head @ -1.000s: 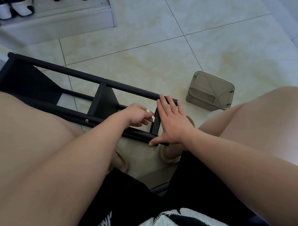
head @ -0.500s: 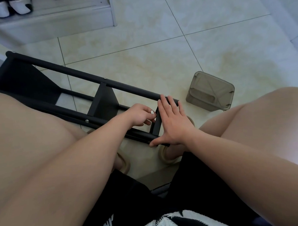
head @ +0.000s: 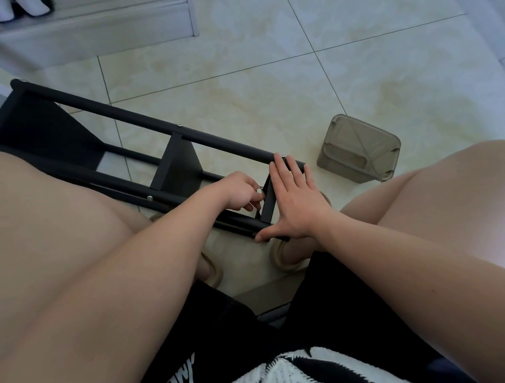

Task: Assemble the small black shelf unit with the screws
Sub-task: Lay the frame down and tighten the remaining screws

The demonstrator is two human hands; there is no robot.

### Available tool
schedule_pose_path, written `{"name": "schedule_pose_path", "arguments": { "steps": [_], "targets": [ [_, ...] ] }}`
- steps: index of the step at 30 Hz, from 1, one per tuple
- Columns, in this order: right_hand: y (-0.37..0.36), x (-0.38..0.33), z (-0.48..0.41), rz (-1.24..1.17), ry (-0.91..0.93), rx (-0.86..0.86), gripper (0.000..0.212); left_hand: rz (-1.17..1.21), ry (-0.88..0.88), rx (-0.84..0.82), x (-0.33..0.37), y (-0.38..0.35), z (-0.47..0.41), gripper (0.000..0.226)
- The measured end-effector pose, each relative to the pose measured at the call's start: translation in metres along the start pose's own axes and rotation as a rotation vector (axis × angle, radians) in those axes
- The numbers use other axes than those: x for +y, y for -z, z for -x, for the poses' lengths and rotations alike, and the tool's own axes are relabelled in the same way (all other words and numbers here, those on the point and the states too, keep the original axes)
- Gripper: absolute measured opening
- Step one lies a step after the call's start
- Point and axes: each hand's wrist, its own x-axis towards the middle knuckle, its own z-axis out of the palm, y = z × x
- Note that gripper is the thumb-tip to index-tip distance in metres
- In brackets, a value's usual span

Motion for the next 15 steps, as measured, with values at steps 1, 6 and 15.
{"name": "schedule_pose_path", "arguments": {
  "steps": [1,6,15],
  "targets": [
    [0.0,0.0002,-0.0005,0.001,0.0,0.0,0.158,0.013,-0.001,0.001,0.0005,0.0008,0.0001,0.017],
    [0.0001,0.0021,-0.0014,-0.008,0.001,0.002,0.158,0.028,0.002,0.0,0.0017,0.0021,-0.0007,0.016],
    [-0.0015,0.0011,-0.0017,-0.006,-0.001,0.006,0.158,-0.018,0.017,-0.027,0.0028,0.0003,0.0001,0.018]
  ]
}}
